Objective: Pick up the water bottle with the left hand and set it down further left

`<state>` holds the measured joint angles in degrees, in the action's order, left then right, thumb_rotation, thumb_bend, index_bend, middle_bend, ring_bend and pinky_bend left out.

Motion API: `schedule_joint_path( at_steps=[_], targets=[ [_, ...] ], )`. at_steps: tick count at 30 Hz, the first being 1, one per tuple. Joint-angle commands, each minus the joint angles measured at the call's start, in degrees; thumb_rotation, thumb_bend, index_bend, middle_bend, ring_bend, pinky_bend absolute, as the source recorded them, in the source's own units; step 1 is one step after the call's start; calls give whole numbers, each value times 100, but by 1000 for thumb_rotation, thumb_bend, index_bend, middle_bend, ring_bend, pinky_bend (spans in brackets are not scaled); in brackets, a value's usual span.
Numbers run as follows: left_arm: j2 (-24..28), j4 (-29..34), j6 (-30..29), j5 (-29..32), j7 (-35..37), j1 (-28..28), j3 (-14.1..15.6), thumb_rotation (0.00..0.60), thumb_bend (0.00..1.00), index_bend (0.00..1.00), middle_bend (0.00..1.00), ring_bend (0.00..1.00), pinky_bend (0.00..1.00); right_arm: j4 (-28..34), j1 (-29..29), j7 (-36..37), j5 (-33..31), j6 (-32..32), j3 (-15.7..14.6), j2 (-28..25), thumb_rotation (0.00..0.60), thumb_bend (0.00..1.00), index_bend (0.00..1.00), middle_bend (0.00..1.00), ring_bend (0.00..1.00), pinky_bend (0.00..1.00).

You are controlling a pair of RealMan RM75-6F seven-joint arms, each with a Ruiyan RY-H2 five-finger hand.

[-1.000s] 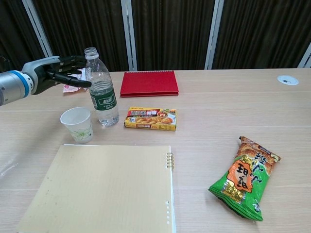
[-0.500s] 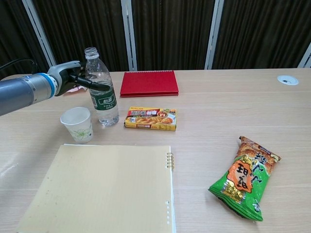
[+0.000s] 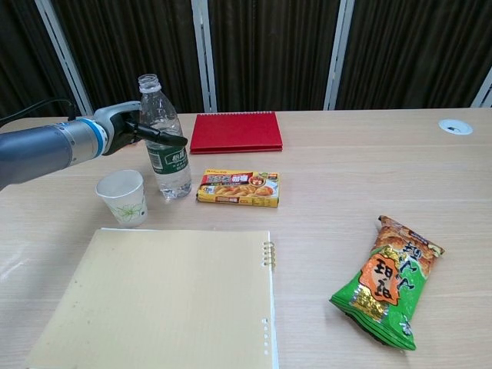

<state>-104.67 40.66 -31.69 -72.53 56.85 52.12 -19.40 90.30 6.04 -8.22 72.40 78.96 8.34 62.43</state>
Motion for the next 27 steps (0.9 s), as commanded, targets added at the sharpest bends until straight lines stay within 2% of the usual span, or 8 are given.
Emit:
schedule_joint_path(
  at_steps=[1, 9, 11, 15, 17, 20, 23, 27],
  targets=[
    [-17, 34, 5, -41, 118, 20, 8, 600, 0, 152, 50, 0, 16, 8, -4, 38, 7, -2, -5, -15, 600, 0, 0, 0, 0, 0],
    [-82, 59, 39, -71, 208, 128, 4, 600, 18, 218, 104, 24, 52, 25, -21, 86, 6, 41, 8, -49, 600, 0, 0, 0, 0, 0],
    [-70, 109, 70, -68, 268, 145, -8, 600, 60, 227, 136, 58, 86, 32, -24, 93, 9, 44, 4, -53, 600, 0, 0, 0, 0, 0],
    [-56, 167, 136, -35, 378, 173, -43, 600, 227, 269, 233, 170, 197, 27, -29, 105, 11, 53, 1, -59, 600, 0, 0, 0, 0, 0],
    [-43, 196, 154, -35, 411, 177, -46, 600, 327, 311, 303, 234, 267, 25, -31, 113, 6, 51, 0, -61, 600, 0, 0, 0, 0, 0],
    [-30, 252, 153, -16, 459, 166, -63, 600, 415, 394, 390, 305, 340, 16, -28, 120, -2, 41, 0, -61, 600, 0, 0, 0, 0, 0],
    [-52, 254, 78, 28, 426, 142, -92, 600, 440, 454, 442, 352, 379, 15, -28, 113, 7, 50, -3, -59, 600, 0, 0, 0, 0, 0],
    [-65, 326, -66, 148, 343, 93, -185, 600, 440, 481, 463, 372, 394, 23, -33, 101, 16, 68, -7, -57, 600, 0, 0, 0, 0, 0]
  ],
)
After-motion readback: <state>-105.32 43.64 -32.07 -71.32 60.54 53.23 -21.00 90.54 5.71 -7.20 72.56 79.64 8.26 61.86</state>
